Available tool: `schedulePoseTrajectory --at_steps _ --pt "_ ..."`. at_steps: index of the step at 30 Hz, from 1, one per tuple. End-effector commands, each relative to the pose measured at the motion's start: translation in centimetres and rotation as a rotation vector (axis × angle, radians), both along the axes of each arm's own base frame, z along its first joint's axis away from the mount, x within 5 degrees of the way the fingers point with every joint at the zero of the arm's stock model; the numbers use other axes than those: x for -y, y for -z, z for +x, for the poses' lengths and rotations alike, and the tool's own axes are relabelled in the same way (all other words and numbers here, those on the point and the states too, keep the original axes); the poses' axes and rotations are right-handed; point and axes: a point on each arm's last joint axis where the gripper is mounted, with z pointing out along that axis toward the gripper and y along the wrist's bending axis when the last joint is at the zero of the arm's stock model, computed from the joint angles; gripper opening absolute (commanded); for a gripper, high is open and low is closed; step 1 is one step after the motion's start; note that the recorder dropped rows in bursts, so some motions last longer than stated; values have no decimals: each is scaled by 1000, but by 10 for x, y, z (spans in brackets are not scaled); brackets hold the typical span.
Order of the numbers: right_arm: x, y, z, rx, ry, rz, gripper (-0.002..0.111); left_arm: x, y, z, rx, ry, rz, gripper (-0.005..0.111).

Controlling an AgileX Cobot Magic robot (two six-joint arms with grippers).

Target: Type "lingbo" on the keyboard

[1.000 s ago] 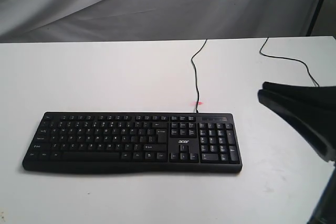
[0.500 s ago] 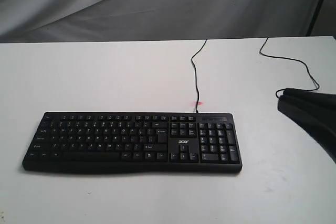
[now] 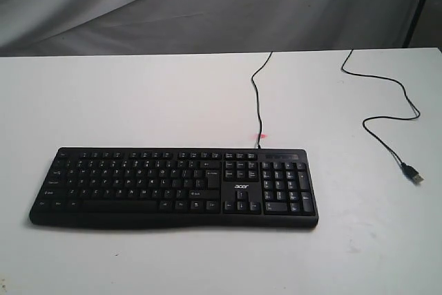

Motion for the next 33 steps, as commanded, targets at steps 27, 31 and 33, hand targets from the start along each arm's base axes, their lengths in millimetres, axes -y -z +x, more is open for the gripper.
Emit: schedulePoseTrajectory --at_steps 27,31,33 --pt "14 73 1 7 192 85 0 0 2 0 -4 4 -4 1" --pt "15 80 0 -78 203 71 0 0 2 0 -4 4 -4 1" --pt "15 83 0 -108 205 66 0 0 2 0 -4 4 -4 1"
